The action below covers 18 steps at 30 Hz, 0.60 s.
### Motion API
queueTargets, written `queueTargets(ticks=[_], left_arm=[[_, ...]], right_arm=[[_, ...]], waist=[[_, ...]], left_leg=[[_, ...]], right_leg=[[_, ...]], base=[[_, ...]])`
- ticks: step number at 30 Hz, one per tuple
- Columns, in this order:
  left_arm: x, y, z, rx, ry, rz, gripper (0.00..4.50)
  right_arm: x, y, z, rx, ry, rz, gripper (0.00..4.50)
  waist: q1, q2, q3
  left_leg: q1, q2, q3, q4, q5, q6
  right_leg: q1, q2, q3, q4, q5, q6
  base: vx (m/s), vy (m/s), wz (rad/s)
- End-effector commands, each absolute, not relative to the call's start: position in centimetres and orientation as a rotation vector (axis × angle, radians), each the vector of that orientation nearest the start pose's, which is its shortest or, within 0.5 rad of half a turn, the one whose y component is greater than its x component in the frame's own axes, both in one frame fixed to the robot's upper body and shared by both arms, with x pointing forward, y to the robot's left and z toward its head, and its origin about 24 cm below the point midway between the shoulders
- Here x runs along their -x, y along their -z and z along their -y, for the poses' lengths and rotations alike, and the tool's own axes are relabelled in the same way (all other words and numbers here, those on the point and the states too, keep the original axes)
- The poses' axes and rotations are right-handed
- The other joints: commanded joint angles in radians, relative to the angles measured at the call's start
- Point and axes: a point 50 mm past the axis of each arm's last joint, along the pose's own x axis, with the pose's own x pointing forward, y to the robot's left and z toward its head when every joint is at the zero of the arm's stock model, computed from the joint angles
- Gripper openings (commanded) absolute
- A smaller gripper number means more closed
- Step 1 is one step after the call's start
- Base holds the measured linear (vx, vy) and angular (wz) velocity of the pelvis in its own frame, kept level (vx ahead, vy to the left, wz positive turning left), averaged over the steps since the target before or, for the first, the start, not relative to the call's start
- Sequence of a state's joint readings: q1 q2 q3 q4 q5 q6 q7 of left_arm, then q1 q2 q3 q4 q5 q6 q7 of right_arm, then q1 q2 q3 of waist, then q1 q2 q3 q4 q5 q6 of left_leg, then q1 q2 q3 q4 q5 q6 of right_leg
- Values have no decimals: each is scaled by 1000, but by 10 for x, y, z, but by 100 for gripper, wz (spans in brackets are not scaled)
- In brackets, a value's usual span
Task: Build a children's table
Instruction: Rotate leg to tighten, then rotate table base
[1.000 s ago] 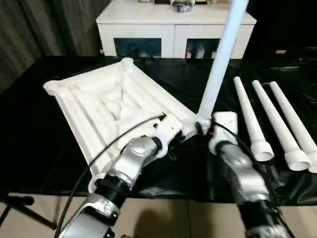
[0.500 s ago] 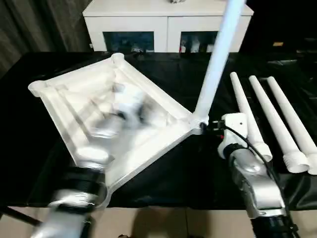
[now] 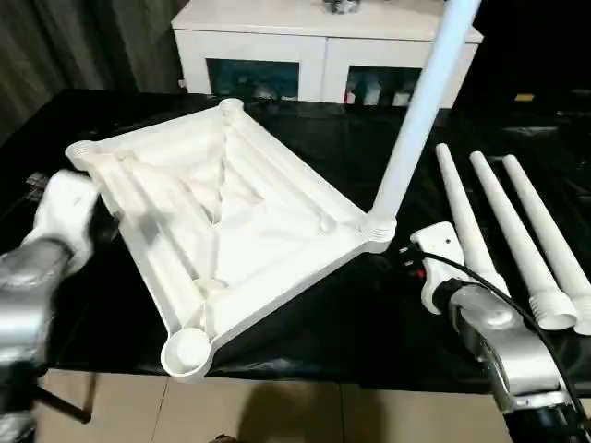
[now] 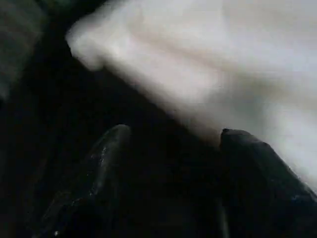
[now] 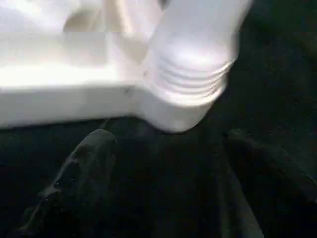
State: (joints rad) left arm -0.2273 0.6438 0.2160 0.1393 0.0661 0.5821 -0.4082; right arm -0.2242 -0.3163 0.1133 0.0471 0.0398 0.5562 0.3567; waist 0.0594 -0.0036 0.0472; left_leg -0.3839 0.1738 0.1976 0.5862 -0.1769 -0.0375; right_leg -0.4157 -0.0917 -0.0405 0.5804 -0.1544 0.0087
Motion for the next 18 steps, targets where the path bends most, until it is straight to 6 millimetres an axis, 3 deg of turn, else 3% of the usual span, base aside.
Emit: queueTargets(ticks=[1, 3, 5, 6, 7, 9, 13, 18], left_arm=[[-270, -89, -318, -465, -26, -557, 357], [-264, -85, -317, -468, 4, -602, 367], [-260, -82, -314, -466, 42, -622, 387], [-254, -78, -309, -465, 107, -664, 393], [-250, -75, -306, -460, 147, -696, 397], [-247, -74, -304, -457, 169, -720, 405], [-228, -68, -272, -439, 473, -780, 445], [-218, -59, -246, -405, 660, -804, 445]], right_arm=[[-282, -30, 169, 269, -406, -515, 385], [-285, -29, 166, 267, -416, -516, 385], [-287, -29, 163, 257, -430, -515, 385], [-291, -26, 158, 245, -448, -516, 385], [-294, -24, 155, 245, -458, -519, 385], [-295, -23, 153, 248, -464, -522, 385], [-314, -14, 132, 254, -513, -530, 385], [-325, -13, 116, 266, -543, -522, 385]], waist=[[2, 6, -55], [5, 6, -58], [6, 7, -56], [9, 11, -57], [5, 9, -57], [3, 8, -57], [-5, 1, -55], [-10, 1, -51]], left_leg=[[29, 45, -25, -84, -317, -30], [34, 47, -25, -82, -311, -35], [30, 47, -28, -85, -315, -36], [36, 47, -27, -85, -325, -42], [29, 46, -30, -87, -330, -46], [34, 47, -29, -87, -349, -55], [29, 46, -31, -88, -367, -54], [35, 44, -32, -89, -434, -72]], right_leg=[[26, -38, 33, -58, -285, -152], [25, -39, 33, -56, -263, -156], [28, -38, 33, -54, -250, -158], [23, -37, 32, -54, -245, -160], [29, -39, 31, -51, -241, -167], [25, -38, 31, -52, -243, -169], [28, -43, 32, -53, -277, -182], [22, -40, 32, -57, -346, -164]], base=[[0, 0, 0], [0, 0, 0], [0, 0, 0], [0, 0, 0], [0, 0, 0], [0, 0, 0], [0, 0, 0], [0, 0, 0]])
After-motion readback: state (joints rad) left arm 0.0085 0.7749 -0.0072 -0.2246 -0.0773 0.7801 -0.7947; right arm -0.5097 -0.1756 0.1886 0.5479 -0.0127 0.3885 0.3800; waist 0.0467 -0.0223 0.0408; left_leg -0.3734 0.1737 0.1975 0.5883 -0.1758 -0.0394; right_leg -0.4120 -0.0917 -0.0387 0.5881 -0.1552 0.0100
